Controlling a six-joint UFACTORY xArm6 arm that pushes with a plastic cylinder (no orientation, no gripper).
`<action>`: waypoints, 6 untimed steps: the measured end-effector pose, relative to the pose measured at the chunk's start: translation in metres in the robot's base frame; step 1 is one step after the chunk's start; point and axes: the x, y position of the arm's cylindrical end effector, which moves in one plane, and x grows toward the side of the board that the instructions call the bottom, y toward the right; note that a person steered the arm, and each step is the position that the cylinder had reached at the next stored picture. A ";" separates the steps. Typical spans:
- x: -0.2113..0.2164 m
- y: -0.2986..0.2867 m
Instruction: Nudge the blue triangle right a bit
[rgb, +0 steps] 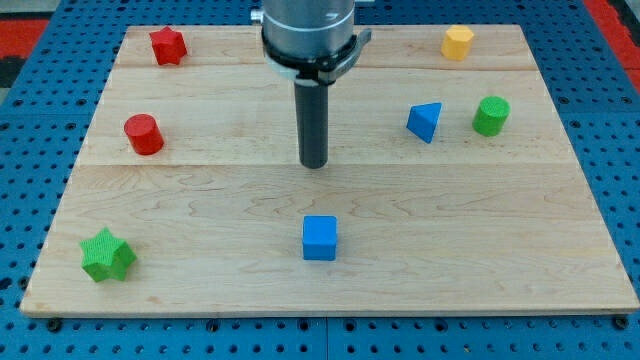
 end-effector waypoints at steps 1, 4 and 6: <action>-0.029 0.020; -0.059 0.087; -0.065 0.121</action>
